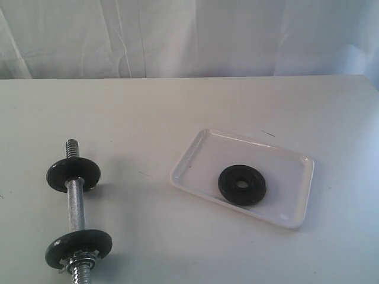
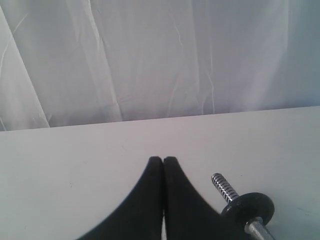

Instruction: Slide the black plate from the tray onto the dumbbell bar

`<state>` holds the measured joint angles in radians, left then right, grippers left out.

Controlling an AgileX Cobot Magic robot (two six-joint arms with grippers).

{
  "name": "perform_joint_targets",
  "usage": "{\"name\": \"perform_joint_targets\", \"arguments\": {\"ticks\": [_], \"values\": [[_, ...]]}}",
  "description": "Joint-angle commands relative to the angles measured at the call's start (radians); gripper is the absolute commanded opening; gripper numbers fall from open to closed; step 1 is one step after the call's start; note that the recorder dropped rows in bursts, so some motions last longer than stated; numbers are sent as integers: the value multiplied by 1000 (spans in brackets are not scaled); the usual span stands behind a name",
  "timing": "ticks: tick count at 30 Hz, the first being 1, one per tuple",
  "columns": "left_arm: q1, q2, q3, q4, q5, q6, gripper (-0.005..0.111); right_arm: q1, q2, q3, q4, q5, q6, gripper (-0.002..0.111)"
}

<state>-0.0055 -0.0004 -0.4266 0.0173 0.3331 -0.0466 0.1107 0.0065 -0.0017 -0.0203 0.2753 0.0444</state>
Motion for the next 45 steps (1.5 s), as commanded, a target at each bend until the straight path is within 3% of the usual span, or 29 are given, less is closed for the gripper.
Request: {"name": "perform_joint_targets", "arguments": {"ticks": [1,6,11,13,14,18,23,25,32,37,40,45], "values": [[-7,0,-6,-82,-29,-10,0,-2,-6,2,-1,-12,-4,0],[-7,40,-20,-248,-19,0,0,-2,-6,2,-1,-12,-4,0],[-7,243,-95,-271,57,24,0,-2,-6,2,-1,-12,-4,0],[-7,361,-170,-416,61,212,0,-2,-6,2,-1,-12,-4,0],[-7,428,-219,-588,72,379,0,-2,-6,2,-1,-11,-4,0],[-7,607,-327,-999,192,763,0,-2,-6,2,-1,-11,-4,0],[-9,723,-366,-1386,413,1046,0,-2,-6,2,-1,-11,-4,0],[-53,734,-366,-1457,427,1087,0,-2,-6,2,-1,-15,-4,0],[-329,832,-376,-1516,336,1153,0,-2,-6,2,-1,-15,-4,0],[-546,949,-415,-1391,74,1131,0,-2,-6,2,-1,-13,-4,0],[-603,1005,-419,-1191,-89,975,0,-2,-6,2,-1,-13,-4,0],[-567,1101,-419,-762,-121,538,0,-2,-6,2,-1,-13,-4,0]]}}
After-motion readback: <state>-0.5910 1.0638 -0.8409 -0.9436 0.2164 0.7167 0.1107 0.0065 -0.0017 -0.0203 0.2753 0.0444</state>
